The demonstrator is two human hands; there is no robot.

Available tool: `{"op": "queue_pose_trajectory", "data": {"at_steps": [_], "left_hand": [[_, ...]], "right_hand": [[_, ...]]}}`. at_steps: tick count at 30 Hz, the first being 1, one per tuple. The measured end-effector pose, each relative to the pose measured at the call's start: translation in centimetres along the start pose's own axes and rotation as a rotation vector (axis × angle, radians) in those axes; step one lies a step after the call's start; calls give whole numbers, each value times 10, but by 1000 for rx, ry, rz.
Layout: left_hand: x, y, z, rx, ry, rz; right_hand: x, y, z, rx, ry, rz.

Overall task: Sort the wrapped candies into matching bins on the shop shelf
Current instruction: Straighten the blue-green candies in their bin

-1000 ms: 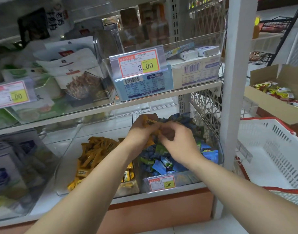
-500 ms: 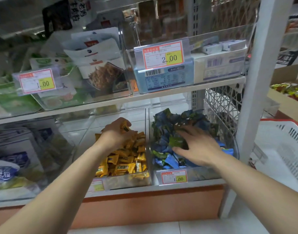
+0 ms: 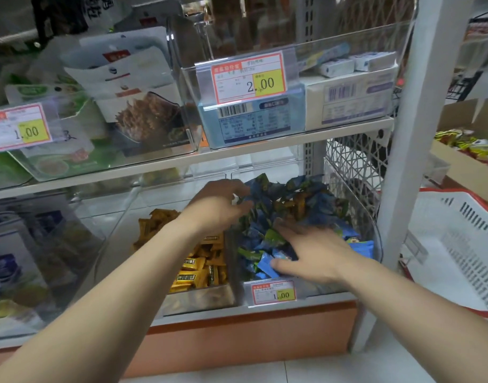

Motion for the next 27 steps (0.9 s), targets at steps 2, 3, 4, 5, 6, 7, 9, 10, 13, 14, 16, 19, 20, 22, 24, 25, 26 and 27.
{"op": "queue_pose_trajectory", "data": {"at_steps": [2,3,4,5,6,7,9,10,13,14,16,19,20,22,24,25,26,27], "left_hand": [[15,-23,-21,-12,87,-60],[24,-32,-33,-8,132,-71],[32,-39,-44,-5,173,-76],[41,-44,-56,0,209,-83],[49,-49,-67,6,238,-95],[58,-52,-76,7,260,-106],[73,-58,-93,-19,280,-119],[81,-59,-100,-23,285,-120],[97,-57,-125,19,335,-104],[99,-54,-132,20,364,-88],[102,-48,-146,9,403,-64],[110,-47,-154,47,345,-94],[112,-46,-156,43,332,-95],[113,-40,-163,33,368,-75],[113,-34,-170,40,441,-52],[113,-31,-171,43,462,-44],[114,-30,-171,36,471,-37],[116,-29,-171,18,470,-28]], "right_hand": [[-5,6,-6,-10,22,23],[-7,8,-8,-14,32,34],[-10,8,-9,-16,40,46],[-12,7,-10,-16,47,58],[-13,6,-10,-13,55,67],[-14,5,-11,-11,60,74],[-16,5,-11,-15,62,81],[-16,5,-11,-16,62,78],[-15,5,-10,-2,46,64],[-15,5,-10,5,38,65],[-14,3,-12,19,31,67],[-13,0,-14,38,24,65],[-13,-1,-14,37,22,66],[-12,-3,-14,41,19,65],[-12,-4,-14,53,17,66],[-12,-4,-14,55,15,66],[-12,-3,-13,56,13,66],[-12,-3,-13,57,11,66]]}}
Point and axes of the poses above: each hand's wrist, its own x-axis towards the middle knuckle, its own z-axis out of the back of the hand, y = z × x, the point moved 9 cm from there along x, towards the middle knuckle, and after that the axes turned 1 degree about x, right-handed, at the moved point
